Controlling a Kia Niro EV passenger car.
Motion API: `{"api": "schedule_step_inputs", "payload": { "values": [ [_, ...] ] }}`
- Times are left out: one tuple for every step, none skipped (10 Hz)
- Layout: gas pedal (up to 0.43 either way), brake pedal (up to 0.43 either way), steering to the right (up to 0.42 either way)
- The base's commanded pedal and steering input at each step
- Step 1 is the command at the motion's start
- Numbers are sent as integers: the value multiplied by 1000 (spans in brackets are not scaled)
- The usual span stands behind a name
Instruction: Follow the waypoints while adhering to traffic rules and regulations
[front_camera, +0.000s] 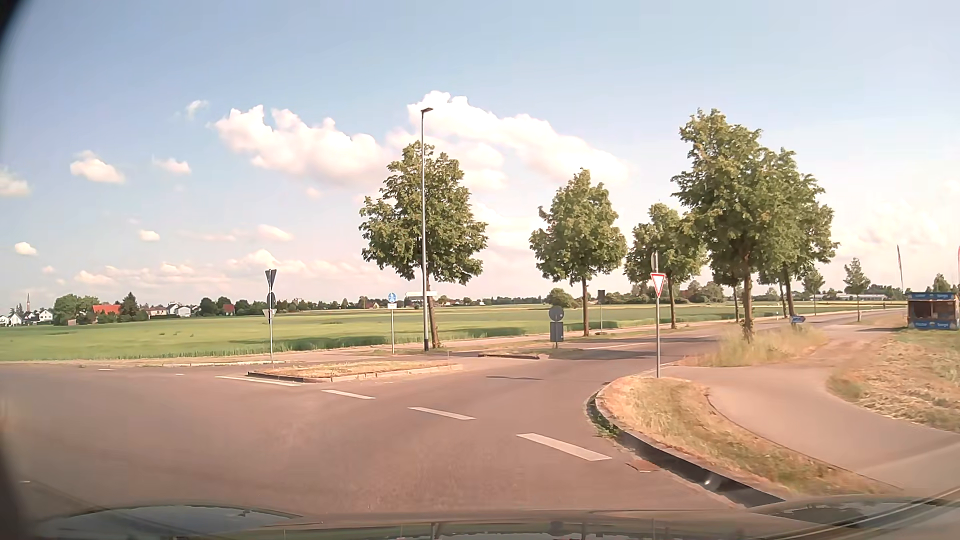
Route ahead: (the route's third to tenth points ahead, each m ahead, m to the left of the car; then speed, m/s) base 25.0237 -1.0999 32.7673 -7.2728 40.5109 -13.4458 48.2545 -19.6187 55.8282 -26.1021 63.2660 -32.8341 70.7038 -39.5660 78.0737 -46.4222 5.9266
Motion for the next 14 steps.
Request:
{"api": "schedule_step_inputs", "payload": {
  "values": [
    [79,12,-77],
    [79,12,-55],
    [79,12,-24],
    [79,12,-9],
    [79,12,0],
    [79,12,2],
    [67,12,1],
    [59,12,0],
    [59,12,0],
    [59,12,4],
    [59,12,9],
    [59,12,23],
    [59,12,51],
    [59,12,85]
  ]
}}
